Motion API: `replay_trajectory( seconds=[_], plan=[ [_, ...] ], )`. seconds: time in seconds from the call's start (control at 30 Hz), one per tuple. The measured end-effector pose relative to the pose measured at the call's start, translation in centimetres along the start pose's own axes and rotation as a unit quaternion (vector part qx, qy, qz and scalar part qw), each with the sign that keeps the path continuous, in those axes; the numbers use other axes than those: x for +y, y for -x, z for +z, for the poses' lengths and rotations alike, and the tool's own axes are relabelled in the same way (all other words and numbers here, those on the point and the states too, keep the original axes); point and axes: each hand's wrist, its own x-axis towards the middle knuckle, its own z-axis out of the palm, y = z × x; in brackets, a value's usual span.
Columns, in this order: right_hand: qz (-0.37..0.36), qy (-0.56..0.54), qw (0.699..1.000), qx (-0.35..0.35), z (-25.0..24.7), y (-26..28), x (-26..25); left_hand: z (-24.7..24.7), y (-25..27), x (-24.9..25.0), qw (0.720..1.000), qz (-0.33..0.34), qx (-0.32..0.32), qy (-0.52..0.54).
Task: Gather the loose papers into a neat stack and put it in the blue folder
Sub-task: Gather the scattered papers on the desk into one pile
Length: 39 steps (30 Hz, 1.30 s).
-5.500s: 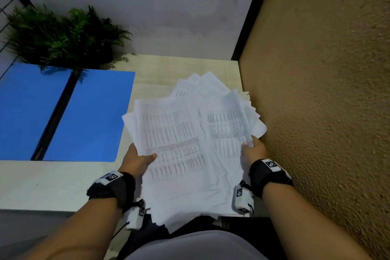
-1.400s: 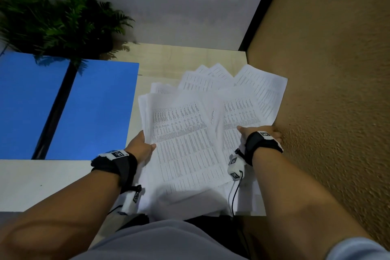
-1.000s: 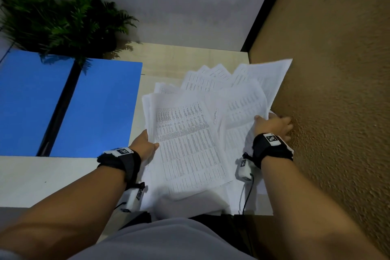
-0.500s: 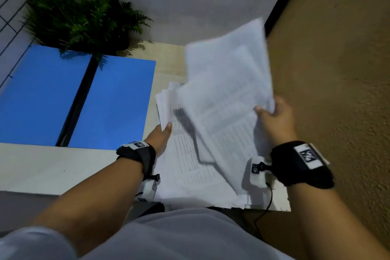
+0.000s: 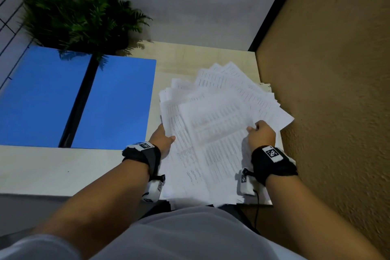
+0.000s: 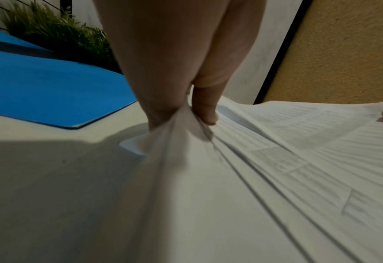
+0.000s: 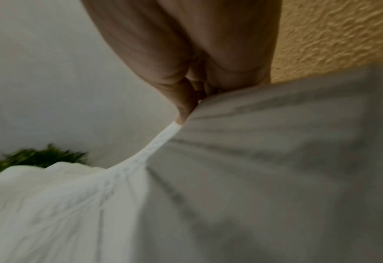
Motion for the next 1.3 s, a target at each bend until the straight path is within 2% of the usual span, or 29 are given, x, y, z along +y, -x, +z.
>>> replay_trajectory(
  seconds=[0.07,0.2,0.3,0.37,0.4,0.47,0.57,0.6,0.63,0.73,0.8,0.9,1.03,1.1,1.2,1.3],
  plan=[
    [0.016,-0.026,1.0,-0.006,0.3,-0.3,-0.2,0.0,0.5,0.3,1.0,0.003,0.011,-0.011],
    [0.003,0.044,0.987,-0.154,2.2,1.0,-1.4,0.4,0.7,1.2,0.999,-0.04,0.02,-0.021],
    [0.003,0.076,0.981,-0.177,3.4,2.8,-2.0,0.4,0.4,1.4,0.998,-0.059,0.028,0.018],
    [-0.005,0.091,0.978,-0.189,3.9,3.6,-1.7,0.4,0.0,0.8,0.995,-0.058,0.017,0.077],
    [-0.013,0.086,0.978,-0.189,3.9,3.8,-1.5,0.3,-0.1,0.3,0.996,-0.059,0.007,0.072],
    [0.003,0.031,0.99,-0.136,3.3,3.1,-1.0,0.2,-0.5,-0.2,0.999,-0.049,0.006,0.007],
    [0.1,-0.013,0.994,0.038,1.6,-0.2,0.6,0.1,-0.7,-0.1,0.998,-0.034,0.003,-0.048],
    [0.146,-0.009,0.988,0.052,1.1,-1.2,1.5,0.2,-0.7,-0.1,0.999,-0.029,-0.008,-0.045],
    [0.188,-0.024,0.981,0.034,0.9,-2.0,2.2,0.1,-0.8,-0.2,0.999,-0.029,-0.012,-0.041],
    [0.227,-0.227,0.946,-0.046,1.7,-3.5,3.6,0.0,-0.7,-0.2,0.999,-0.035,-0.031,0.008],
    [0.214,-0.298,0.927,-0.08,2.2,-3.7,3.8,0.0,-1.0,-0.5,0.998,-0.036,-0.045,0.034],
    [0.201,-0.289,0.933,-0.076,2.2,-3.8,3.5,-0.2,-3.0,-2.4,0.997,-0.029,-0.056,0.052],
    [0.122,-0.23,0.964,0.061,-1.3,-2.6,1.4,-0.3,-2.7,-1.8,0.995,-0.033,-0.06,0.073],
    [0.068,-0.211,0.964,0.149,-4.4,-1.7,-0.2,-0.3,-2.4,-1.5,0.994,-0.033,-0.06,0.082],
    [-0.01,-0.186,0.948,0.256,-8.9,-1.5,-2.5,-0.3,-2.8,-2.0,0.995,-0.027,-0.064,0.068],
    [-0.089,-0.305,0.908,0.272,-12.8,-0.3,-5.9,-0.3,-3.7,-3.0,0.998,-0.029,-0.055,0.033]
  ],
)
